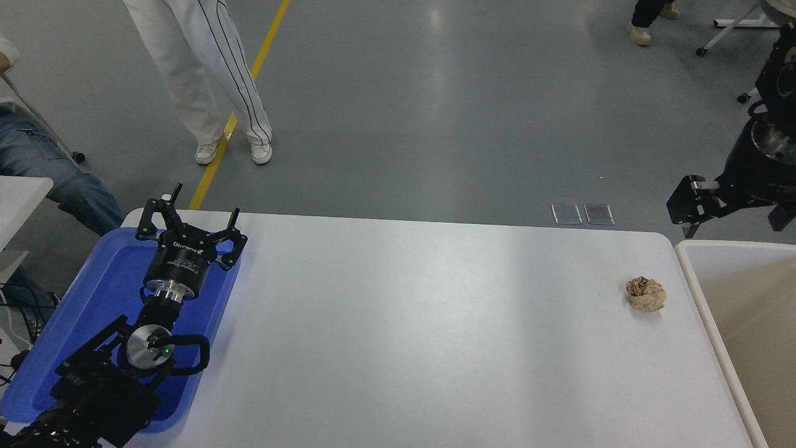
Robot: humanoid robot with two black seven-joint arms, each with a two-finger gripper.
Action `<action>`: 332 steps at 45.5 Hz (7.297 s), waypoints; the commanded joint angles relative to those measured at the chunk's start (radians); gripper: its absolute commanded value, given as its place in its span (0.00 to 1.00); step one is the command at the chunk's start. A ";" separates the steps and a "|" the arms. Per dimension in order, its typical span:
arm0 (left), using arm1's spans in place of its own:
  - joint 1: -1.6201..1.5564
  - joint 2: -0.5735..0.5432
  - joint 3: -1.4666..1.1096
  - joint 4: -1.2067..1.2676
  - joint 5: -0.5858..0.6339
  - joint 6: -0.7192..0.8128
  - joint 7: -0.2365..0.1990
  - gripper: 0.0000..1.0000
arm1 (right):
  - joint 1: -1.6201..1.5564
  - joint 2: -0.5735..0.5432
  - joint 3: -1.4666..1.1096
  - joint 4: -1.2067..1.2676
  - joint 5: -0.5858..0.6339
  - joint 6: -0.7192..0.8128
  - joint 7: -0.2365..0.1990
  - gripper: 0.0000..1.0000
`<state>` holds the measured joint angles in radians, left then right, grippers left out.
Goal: Pick up paper ball place in dustbin
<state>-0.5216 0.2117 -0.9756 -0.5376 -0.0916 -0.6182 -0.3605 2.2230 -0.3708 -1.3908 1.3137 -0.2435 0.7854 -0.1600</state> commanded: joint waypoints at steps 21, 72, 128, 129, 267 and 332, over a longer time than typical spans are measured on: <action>0.000 0.000 0.000 -0.001 0.000 0.000 0.000 1.00 | -0.163 -0.109 0.035 -0.016 -0.010 -0.184 0.000 0.99; 0.000 0.000 0.000 -0.001 0.000 -0.002 0.000 1.00 | -0.747 -0.119 0.372 -0.389 -0.151 -0.548 0.056 1.00; 0.000 0.000 -0.002 -0.001 0.000 -0.002 0.000 1.00 | -1.203 0.066 0.549 -0.910 -0.151 -0.701 0.145 1.00; 0.000 0.000 -0.002 -0.001 0.000 -0.002 0.000 1.00 | -1.207 0.066 0.549 -0.915 -0.151 -0.709 0.145 1.00; 0.000 0.000 -0.002 -0.001 0.000 -0.002 0.000 1.00 | -1.067 -0.188 0.641 -0.452 -0.112 -0.759 0.106 0.00; 0.000 0.000 -0.002 -0.001 0.000 -0.002 0.000 1.00 | 0.164 -0.297 0.007 0.053 -0.046 0.000 0.109 0.00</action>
<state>-0.5215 0.2116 -0.9771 -0.5380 -0.0920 -0.6197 -0.3605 2.2243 -0.6666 -1.3263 1.3596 -0.2863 0.7527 -0.0493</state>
